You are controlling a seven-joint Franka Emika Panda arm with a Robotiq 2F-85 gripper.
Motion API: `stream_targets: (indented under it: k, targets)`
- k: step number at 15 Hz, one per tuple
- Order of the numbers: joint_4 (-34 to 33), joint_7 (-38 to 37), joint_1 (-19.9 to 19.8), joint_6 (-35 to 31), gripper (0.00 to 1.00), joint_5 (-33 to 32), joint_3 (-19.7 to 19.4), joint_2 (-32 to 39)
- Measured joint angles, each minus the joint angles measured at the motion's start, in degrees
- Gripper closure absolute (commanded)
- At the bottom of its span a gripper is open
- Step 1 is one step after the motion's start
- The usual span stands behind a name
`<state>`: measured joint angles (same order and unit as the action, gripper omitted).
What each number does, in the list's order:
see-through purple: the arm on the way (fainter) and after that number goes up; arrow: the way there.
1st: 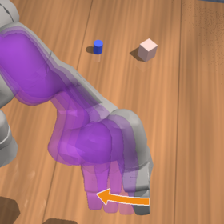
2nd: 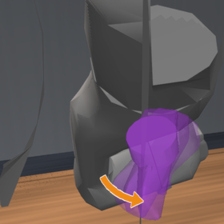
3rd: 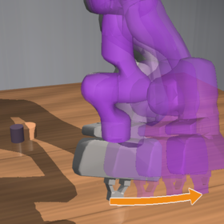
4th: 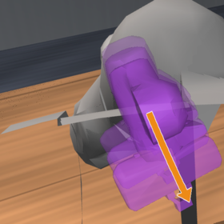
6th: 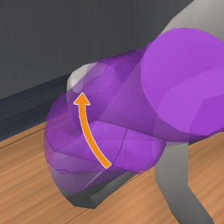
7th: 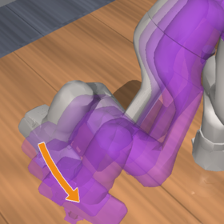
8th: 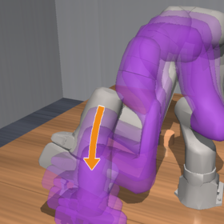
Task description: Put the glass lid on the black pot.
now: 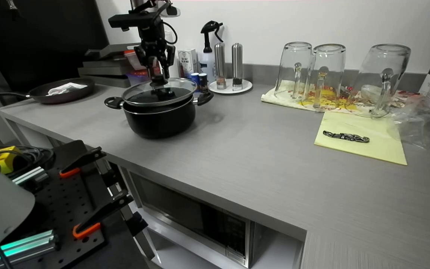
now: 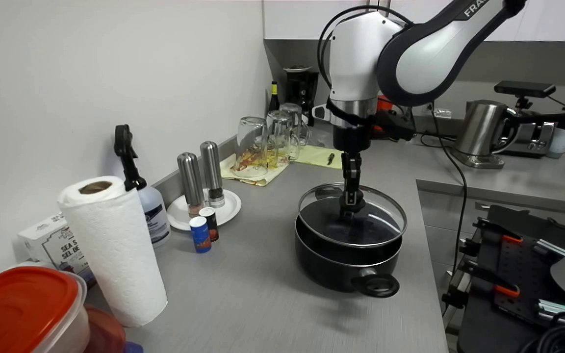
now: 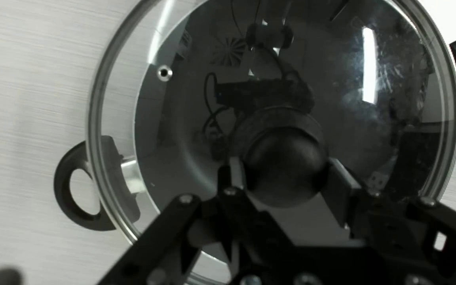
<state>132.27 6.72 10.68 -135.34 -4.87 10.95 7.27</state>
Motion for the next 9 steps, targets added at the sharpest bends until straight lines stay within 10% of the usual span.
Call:
stream_targets:
  k: [9]
  targets:
    - [-2.52,0.0,1.06,0.55,0.75,-0.74,0.12,3.72]
